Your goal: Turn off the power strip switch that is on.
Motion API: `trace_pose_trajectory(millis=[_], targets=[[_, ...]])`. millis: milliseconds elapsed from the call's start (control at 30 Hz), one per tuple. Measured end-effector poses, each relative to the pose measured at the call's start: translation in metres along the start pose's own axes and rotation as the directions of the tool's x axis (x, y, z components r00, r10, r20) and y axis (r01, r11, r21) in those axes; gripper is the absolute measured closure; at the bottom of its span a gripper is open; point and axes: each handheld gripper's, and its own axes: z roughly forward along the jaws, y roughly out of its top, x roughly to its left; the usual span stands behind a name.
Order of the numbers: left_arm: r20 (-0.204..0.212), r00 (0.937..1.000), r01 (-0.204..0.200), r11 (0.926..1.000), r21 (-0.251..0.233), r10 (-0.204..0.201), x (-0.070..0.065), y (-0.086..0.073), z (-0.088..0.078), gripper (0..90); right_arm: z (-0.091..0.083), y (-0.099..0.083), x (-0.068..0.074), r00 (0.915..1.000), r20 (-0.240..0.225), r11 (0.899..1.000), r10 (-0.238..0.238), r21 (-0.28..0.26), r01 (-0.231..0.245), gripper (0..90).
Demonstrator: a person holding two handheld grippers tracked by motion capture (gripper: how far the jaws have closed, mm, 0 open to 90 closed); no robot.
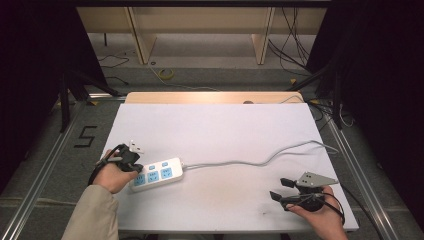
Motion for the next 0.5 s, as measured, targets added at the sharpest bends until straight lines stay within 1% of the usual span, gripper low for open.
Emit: trace_pose_trajectory(millis=[67,167,233,267,300,400,500], targets=[[0.008,1.0000,0.003,1.0000,-0.009,-0.003,0.0002,-0.0026,-0.0010,89.9,0.0000,0.0000,0.0000,1.0000,0.002,1.000,0.002,0.001,-0.002,34.6],[0.008,1.0000,0.005,0.9998,-0.017,-0.005,0.0004,-0.0047,-0.0022,89.9,0.0001,0.0001,0.0000,1.0000,0.000,1.000,0.000,0.002,0.000,34.7],[0.003,0.9999,0.014,0.9993,-0.034,-0.014,0.0006,-0.0043,-0.0053,89.9,0.0001,0.0002,0.0003,1.0000,0.000,1.000,0.000,-0.001,0.000,34.6],[-0.004,1.0000,0.001,0.9998,-0.021,-0.001,0.0003,-0.0046,-0.0051,89.8,0.0000,0.0002,0.0003,1.0000,0.001,1.000,0.000,0.000,0.000,34.6],[-0.007,1.0000,0.004,0.9996,-0.029,-0.004,0.0000,-0.0052,-0.0049,89.8,-0.0001,0.0003,0.0003,1.0000,0.001,1.000,0.000,0.000,0.000,34.6],[-0.008,1.0000,0.004,0.9994,-0.035,-0.004,-0.0003,-0.0056,-0.0055,89.8,-0.0003,0.0003,0.0002,1.0000,0.002,1.000,0.000,-0.002,0.000,34.7],[-0.006,1.0000,0.004,0.9982,-0.059,-0.004,-0.0016,-0.0056,-0.0060,89.6,-0.0003,0.0002,-0.0001,1.0000,0.001,1.000,0.000,-0.002,0.000,34.7]])
